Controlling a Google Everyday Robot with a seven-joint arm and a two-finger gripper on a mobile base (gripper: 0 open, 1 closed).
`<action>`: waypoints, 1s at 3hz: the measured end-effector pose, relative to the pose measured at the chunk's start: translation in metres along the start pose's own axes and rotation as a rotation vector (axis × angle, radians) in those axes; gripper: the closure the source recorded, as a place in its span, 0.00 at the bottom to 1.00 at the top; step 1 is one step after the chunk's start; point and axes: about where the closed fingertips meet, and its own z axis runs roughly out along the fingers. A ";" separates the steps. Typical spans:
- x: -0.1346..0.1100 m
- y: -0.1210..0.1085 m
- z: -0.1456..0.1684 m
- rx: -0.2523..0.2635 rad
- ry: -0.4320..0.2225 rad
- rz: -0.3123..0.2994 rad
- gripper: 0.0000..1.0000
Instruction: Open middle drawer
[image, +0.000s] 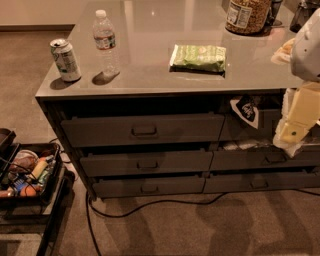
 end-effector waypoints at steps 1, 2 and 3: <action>0.000 0.000 0.000 0.000 0.000 0.000 0.00; -0.002 0.001 -0.001 0.024 -0.036 -0.015 0.00; -0.002 0.025 0.006 0.059 -0.135 -0.059 0.00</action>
Offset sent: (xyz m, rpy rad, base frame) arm -0.0026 0.0024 -0.0022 0.0578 -0.0676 0.0430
